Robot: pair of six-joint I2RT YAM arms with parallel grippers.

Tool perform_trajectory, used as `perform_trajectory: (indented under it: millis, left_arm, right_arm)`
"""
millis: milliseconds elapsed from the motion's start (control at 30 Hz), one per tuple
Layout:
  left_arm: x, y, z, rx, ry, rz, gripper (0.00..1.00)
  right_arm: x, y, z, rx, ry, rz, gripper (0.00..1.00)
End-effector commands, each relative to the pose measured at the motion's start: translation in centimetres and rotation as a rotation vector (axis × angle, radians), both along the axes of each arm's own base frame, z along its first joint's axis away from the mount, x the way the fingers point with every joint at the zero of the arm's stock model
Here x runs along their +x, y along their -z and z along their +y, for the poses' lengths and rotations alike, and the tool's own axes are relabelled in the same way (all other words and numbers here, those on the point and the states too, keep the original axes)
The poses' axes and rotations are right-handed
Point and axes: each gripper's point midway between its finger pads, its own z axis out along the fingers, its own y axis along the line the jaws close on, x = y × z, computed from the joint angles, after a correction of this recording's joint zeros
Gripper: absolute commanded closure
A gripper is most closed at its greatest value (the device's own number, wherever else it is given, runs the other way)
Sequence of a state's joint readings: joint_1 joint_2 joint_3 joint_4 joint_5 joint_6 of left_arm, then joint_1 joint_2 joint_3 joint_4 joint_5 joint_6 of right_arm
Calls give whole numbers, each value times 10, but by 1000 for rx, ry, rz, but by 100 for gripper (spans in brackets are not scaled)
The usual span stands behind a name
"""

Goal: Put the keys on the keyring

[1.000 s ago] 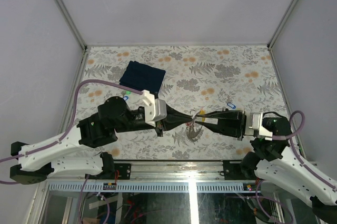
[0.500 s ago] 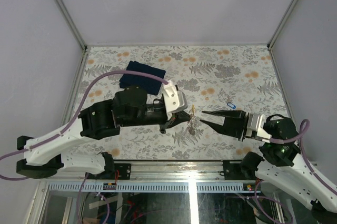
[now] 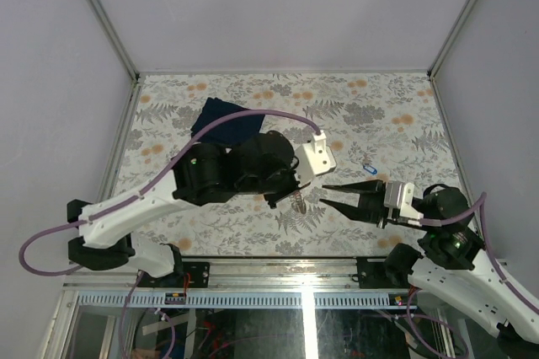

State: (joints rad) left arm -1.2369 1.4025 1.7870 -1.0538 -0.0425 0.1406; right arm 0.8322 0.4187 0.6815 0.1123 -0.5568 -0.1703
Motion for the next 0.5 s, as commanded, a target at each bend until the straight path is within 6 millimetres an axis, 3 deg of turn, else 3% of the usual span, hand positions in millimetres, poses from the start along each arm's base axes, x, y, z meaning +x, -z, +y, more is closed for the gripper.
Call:
perform_trajectory:
  millis: [0,133,467]
  left_arm:
    - [12,26,26,221,-67,-17,100]
    - [18,49,36,363,-111,-4,100]
    - [11,99,43,544,-146,94,100]
  right_arm:
    - [0,3,-3,-3,16,14,64]
    - [-2,17,-3,-9,2,64,64]
    - [-6,61,-8,-21,12,190,65]
